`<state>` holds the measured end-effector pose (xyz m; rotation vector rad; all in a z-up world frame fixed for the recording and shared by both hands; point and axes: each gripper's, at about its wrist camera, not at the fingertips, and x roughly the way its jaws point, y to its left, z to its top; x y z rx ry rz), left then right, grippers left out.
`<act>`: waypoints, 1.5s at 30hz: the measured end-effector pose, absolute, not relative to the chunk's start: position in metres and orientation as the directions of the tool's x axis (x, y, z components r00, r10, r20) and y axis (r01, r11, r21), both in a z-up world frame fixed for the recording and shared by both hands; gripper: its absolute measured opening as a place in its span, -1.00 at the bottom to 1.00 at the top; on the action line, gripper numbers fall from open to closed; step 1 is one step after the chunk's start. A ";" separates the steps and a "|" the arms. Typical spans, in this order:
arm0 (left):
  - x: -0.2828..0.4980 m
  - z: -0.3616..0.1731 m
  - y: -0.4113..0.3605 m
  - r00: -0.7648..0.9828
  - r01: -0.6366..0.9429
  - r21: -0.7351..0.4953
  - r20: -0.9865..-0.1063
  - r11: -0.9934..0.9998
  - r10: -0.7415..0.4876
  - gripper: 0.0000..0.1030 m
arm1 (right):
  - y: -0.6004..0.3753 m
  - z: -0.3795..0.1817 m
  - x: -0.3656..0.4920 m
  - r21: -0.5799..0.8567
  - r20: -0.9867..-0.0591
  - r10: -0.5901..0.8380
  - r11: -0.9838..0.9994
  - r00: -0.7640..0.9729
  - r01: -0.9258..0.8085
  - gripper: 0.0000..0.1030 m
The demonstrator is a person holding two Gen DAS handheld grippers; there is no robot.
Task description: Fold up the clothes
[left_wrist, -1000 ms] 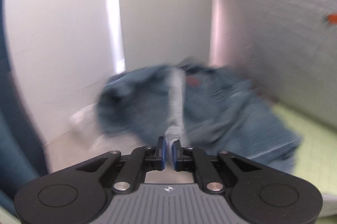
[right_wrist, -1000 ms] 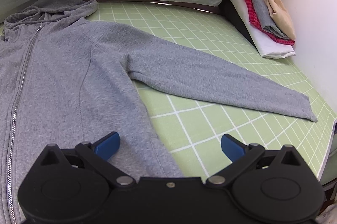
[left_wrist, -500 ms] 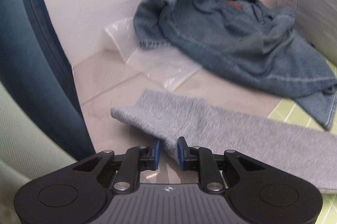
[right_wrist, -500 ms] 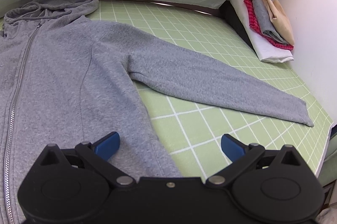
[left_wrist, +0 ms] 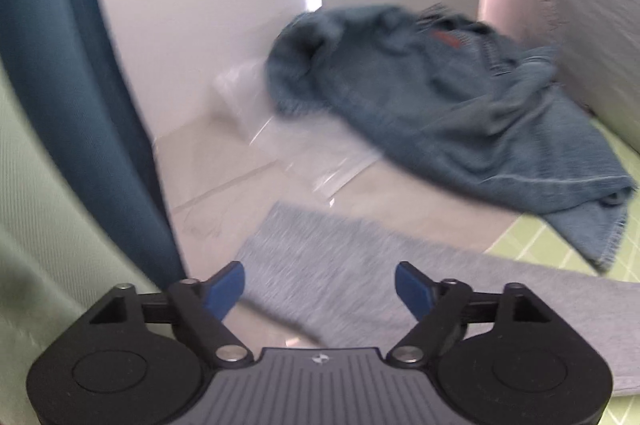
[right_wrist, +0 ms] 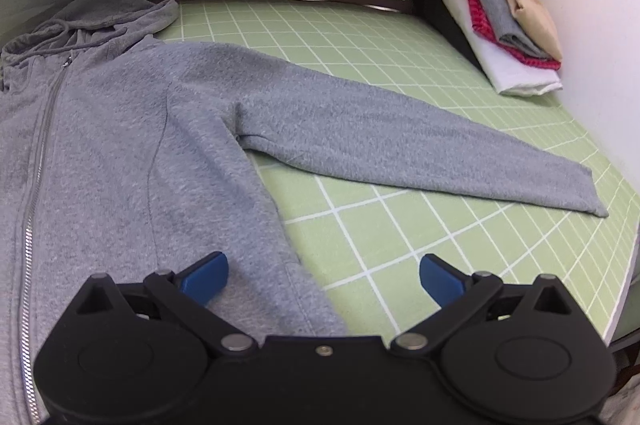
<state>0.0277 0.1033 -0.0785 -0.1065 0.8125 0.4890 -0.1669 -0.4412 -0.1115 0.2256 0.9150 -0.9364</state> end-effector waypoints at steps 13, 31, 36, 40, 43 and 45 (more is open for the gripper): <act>0.092 -0.104 0.018 0.554 -0.275 0.094 -0.798 0.957 0.238 0.77 | -0.441 -0.073 -0.087 -0.034 -0.700 -0.479 0.764 0.530 0.644 0.81; 0.112 -0.134 0.020 0.576 -0.302 0.015 -0.794 0.953 0.195 1.00 | -0.358 -0.119 0.139 -0.001 -0.752 -0.089 0.991 0.654 0.134 -0.17; 0.109 -0.137 0.020 0.608 -0.285 0.014 -0.771 0.958 0.192 1.00 | -0.363 -0.128 0.160 -0.040 -0.758 -0.097 0.994 0.645 0.101 -0.88; 0.106 -0.138 0.018 0.627 -0.276 0.014 -0.755 0.961 0.191 1.00 | -0.383 -0.129 0.178 -0.007 -0.752 -0.127 0.983 0.647 0.185 -0.89; 0.107 -0.138 0.018 0.629 -0.276 0.014 -0.753 0.961 0.191 1.00 | -0.387 -0.130 0.188 -0.006 -0.754 -0.134 0.980 0.643 0.197 -0.87; 0.106 -0.139 0.018 0.632 -0.274 0.013 -0.752 0.962 0.191 1.00 | -0.385 -0.130 0.190 -0.026 -0.759 -0.139 0.983 0.637 0.183 -0.82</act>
